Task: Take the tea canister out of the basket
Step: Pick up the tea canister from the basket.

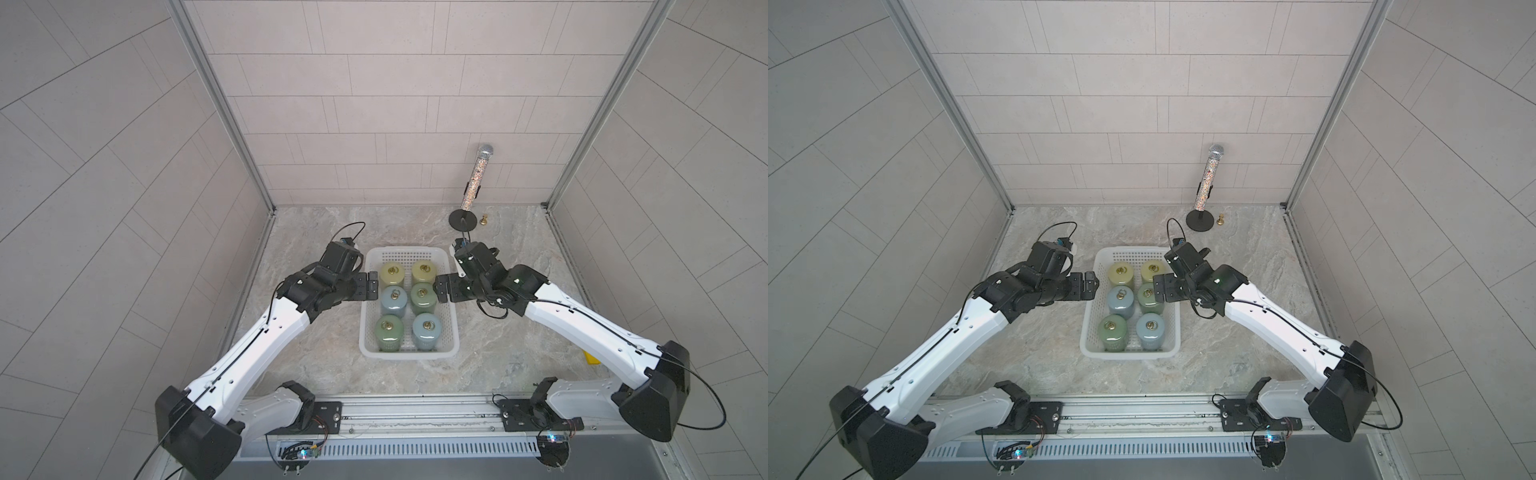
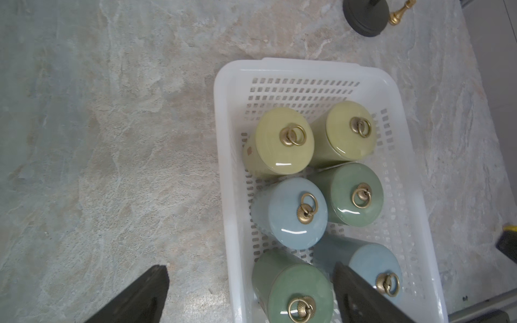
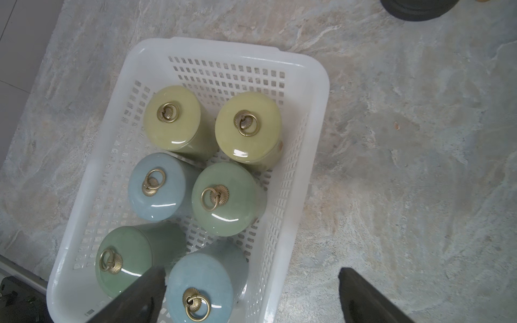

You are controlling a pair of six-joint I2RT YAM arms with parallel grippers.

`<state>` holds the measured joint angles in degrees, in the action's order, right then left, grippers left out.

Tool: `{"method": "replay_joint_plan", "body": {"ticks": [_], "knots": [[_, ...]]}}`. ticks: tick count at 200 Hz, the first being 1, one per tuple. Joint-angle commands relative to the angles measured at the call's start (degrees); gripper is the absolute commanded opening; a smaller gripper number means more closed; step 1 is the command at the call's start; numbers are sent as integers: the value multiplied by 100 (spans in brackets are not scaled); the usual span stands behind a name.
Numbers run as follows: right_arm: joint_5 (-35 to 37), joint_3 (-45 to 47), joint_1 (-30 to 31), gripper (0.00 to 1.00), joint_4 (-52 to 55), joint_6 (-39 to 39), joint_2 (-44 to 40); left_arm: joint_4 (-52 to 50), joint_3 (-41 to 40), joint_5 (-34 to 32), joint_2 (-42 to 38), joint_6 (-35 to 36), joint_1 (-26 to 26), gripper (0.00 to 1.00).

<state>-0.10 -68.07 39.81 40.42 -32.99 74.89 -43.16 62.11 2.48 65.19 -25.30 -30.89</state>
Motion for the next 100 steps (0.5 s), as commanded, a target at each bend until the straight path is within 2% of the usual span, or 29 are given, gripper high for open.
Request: {"method": "replay_joint_plan", "body": {"ticks": [1, 75, 100], "knots": [[-131, -186, 85, 100, -57, 179, -5, -14, -58, 165, 20, 233, -177, 100], [-257, -168, 158, 100, 18, 380, -48, -113, -152, 541, -80, 95, -493, 100], [-414, -216, 233, 100, 72, 484, -42, -595, -85, 574, -96, 83, -693, 95]]}}
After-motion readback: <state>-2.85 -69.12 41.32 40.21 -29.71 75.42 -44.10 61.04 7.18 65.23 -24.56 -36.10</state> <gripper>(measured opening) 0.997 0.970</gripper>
